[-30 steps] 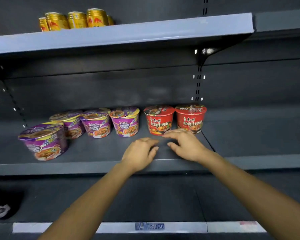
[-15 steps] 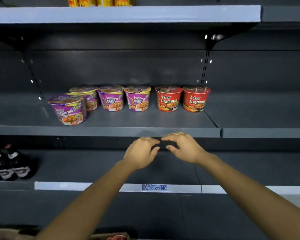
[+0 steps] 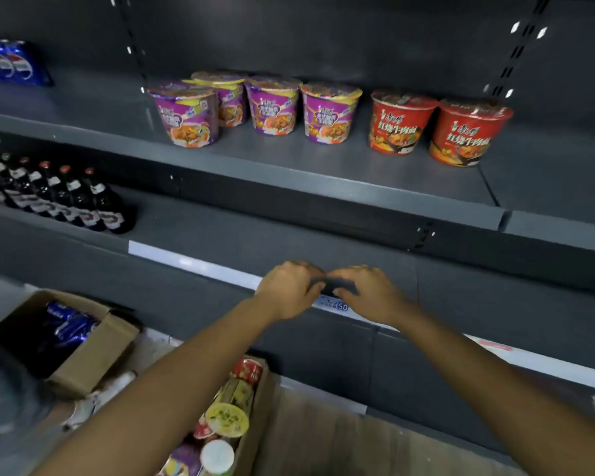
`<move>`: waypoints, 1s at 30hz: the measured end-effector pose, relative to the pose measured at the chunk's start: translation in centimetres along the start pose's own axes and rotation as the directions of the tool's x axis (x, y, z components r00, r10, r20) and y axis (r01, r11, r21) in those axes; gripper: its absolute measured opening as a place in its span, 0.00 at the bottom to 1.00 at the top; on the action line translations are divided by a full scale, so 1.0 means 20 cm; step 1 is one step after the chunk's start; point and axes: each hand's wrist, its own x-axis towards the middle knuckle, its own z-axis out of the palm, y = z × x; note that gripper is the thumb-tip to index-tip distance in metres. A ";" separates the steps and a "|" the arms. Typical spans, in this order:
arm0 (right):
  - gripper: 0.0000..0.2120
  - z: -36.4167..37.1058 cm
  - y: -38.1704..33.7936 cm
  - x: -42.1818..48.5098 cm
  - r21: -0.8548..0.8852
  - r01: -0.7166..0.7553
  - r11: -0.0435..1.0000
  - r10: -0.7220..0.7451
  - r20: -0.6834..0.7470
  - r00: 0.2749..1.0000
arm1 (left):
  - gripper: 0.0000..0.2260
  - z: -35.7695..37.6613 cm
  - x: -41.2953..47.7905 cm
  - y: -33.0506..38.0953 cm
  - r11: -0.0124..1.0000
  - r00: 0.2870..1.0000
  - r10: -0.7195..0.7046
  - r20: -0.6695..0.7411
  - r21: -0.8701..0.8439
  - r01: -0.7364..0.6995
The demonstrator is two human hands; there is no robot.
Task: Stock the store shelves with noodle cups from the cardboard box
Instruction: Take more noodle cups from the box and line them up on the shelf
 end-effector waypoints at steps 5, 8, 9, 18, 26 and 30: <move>0.15 0.23 -0.01 -0.01 0.082 -0.005 0.997 -0.003 0.088 0.996 | 0.17 0.18 -0.19 -0.10 0.992 0.993 -0.114 0.031 -0.056 0.116; 0.17 0.39 -0.05 0.03 0.075 0.001 0.997 -0.014 0.173 0.985 | 0.21 0.26 -0.32 -0.18 0.982 0.980 -0.183 0.081 -0.035 0.187; 0.18 0.45 -0.07 0.04 0.074 -0.002 0.997 -0.013 0.205 0.979 | 0.21 0.30 -0.36 -0.21 0.975 0.972 -0.216 0.089 -0.031 0.219; 0.14 1.03 -0.25 0.15 0.116 -0.035 0.993 -0.013 0.393 0.919 | 0.21 0.60 -0.74 -0.59 0.911 0.893 -0.403 0.202 -0.003 0.412; 0.16 1.63 -0.40 0.24 0.154 -0.130 0.980 0.022 0.559 0.829 | 0.16 0.82 -1.06 -1.02 0.855 0.792 -0.500 0.350 0.050 0.517; 0.16 1.93 -0.49 0.25 0.188 -0.139 0.972 0.000 0.594 0.804 | 0.22 0.90 -1.21 -1.24 0.822 0.718 -0.531 0.450 0.067 0.566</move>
